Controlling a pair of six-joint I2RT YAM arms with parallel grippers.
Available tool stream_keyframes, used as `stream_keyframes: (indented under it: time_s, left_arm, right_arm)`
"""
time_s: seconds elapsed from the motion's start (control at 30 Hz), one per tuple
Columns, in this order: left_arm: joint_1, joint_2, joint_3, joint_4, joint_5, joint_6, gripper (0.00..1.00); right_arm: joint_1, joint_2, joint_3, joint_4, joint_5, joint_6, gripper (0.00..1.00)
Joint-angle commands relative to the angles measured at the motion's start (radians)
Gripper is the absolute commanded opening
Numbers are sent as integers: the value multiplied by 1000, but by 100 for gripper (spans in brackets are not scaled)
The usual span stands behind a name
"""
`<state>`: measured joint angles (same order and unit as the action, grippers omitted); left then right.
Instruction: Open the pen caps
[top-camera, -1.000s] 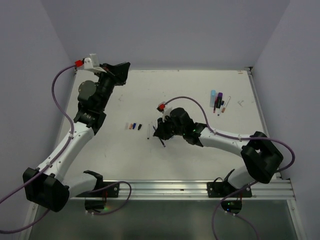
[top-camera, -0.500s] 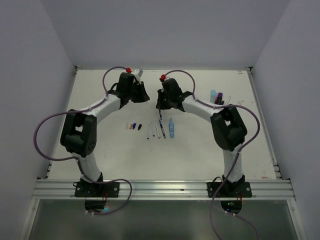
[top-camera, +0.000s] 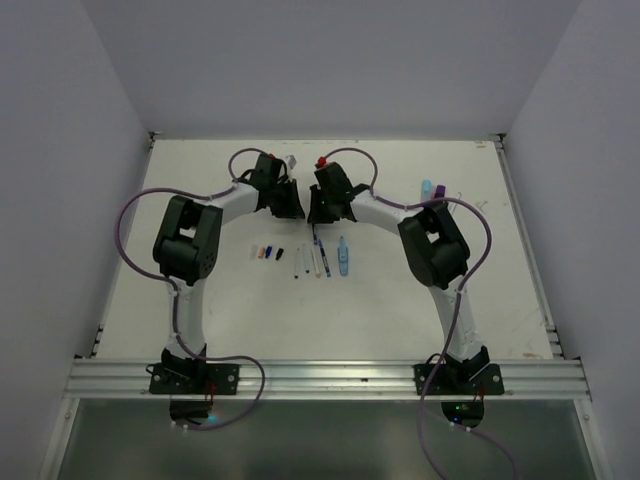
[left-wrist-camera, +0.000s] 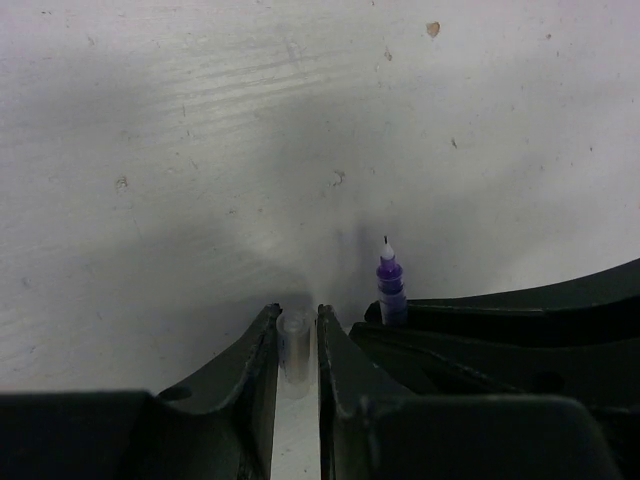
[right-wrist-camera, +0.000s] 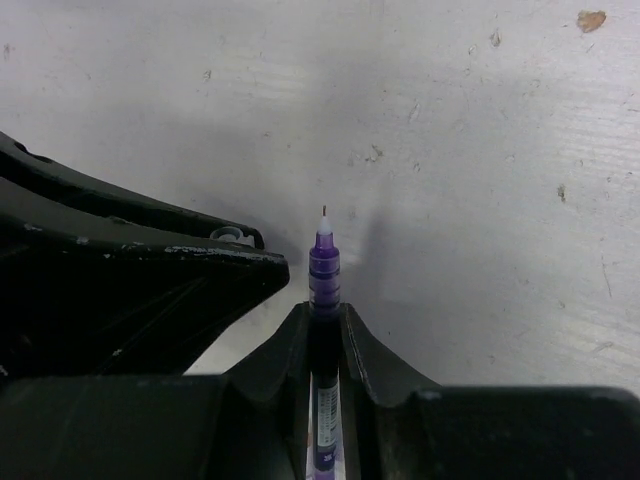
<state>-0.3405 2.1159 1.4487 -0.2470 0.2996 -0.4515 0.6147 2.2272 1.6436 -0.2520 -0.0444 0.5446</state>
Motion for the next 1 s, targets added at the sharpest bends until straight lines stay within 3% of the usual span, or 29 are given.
stream_keyframes:
  time_s: [0.0,0.17,0.43,0.63,0.83,0.97]
  left_arm:
    - [3,29,38,-48,16,-15,13]
    - [3,36,19,-46,27,-39,24]
    - [6,12,7,-52,0,-68,34]
    - [11,-31,-5,-51,-19,-88,39]
    - [15,-121,-14,-49,-17,-108,48]
    - [17,-220,-19,-51,-19,-116,65]
  right_arm:
    - [-3,18,38,19,-11,31,19]
    - [-6,0,9,39,-8,40,26]
    - [-13,-58,-11,33,15,32,33]
    - [-36,-230,-54,-33,103,-43,43]
    - [-128,-376,-129,-131,281,-130,57]
    - [-268,-388,-149,-196,322,-155,60]
